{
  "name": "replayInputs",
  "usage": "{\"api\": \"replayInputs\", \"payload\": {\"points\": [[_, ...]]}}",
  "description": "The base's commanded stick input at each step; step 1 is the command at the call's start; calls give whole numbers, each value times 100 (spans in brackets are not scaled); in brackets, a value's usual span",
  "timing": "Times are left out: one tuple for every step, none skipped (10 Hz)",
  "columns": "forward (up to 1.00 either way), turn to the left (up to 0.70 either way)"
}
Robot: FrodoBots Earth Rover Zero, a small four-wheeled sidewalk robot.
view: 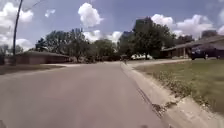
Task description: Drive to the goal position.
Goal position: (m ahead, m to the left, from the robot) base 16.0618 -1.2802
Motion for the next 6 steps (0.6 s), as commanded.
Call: {"api": "replayInputs", "payload": {"points": [[85,0],[85,0],[85,0],[85,0],[85,0],[85,0]]}}
